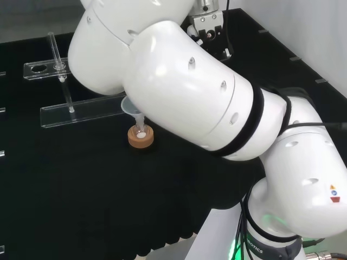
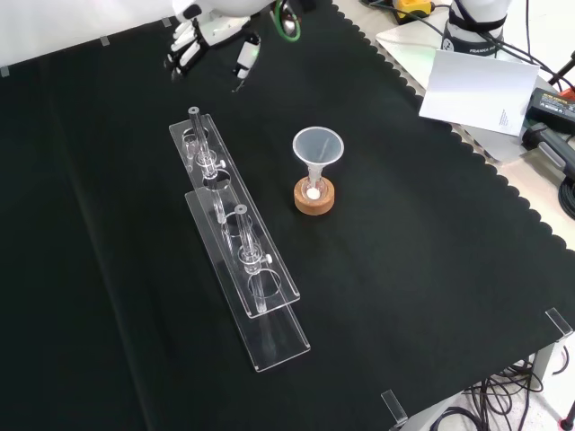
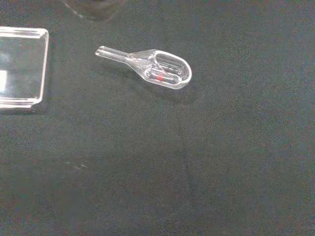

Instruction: Remove the funnel from the round-bottom flask.

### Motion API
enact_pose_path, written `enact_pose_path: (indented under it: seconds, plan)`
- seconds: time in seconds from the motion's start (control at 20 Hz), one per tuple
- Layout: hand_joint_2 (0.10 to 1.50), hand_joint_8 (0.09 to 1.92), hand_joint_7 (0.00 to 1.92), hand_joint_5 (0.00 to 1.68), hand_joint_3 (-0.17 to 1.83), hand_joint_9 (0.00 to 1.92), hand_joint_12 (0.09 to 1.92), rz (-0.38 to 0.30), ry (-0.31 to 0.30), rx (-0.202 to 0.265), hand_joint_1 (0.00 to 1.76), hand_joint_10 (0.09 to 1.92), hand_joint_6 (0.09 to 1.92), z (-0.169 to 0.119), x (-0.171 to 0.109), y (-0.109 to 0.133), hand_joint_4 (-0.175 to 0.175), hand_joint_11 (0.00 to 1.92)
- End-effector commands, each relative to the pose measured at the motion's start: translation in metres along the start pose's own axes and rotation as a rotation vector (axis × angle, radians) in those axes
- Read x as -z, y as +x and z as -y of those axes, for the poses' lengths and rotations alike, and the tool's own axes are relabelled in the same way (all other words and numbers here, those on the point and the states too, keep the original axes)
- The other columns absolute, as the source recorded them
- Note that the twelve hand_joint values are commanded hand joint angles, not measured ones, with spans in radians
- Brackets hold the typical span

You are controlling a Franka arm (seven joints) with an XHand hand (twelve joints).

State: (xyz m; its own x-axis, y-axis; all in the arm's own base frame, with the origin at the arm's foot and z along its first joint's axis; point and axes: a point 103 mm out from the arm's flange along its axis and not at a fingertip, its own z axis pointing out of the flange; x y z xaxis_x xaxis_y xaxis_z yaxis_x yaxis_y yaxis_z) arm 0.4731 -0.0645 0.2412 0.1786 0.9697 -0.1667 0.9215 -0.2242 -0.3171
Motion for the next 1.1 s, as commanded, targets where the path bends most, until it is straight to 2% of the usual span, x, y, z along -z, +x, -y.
enact_pose_path:
  seconds: [0.05,0.25,0.55,0.9,1.1]
  plan:
    - [0.92,0.67,0.07,0.35,-0.17,0.35,1.34,-0.017,-0.032,-0.013,0.82,0.67,0.14,0.048,0.013,0.003,-0.037,0.26]
    - [0.92,0.67,0.07,0.36,-0.17,0.36,1.35,-0.027,-0.038,-0.012,0.82,0.67,0.13,0.071,0.016,0.006,-0.037,0.26]
    - [0.93,0.66,0.07,0.31,-0.17,0.38,1.35,-0.021,0.011,0.010,0.80,0.67,0.10,0.111,0.018,0.022,-0.038,0.28]
    - [0.93,0.65,0.04,0.26,-0.17,0.37,1.37,-0.014,0.007,0.063,0.76,0.67,0.09,0.153,0.017,0.067,-0.048,0.31]
    - [0.92,0.65,0.03,0.24,-0.17,0.36,1.38,-0.005,0.023,0.113,0.74,0.67,0.09,0.167,0.015,0.095,-0.052,0.32]
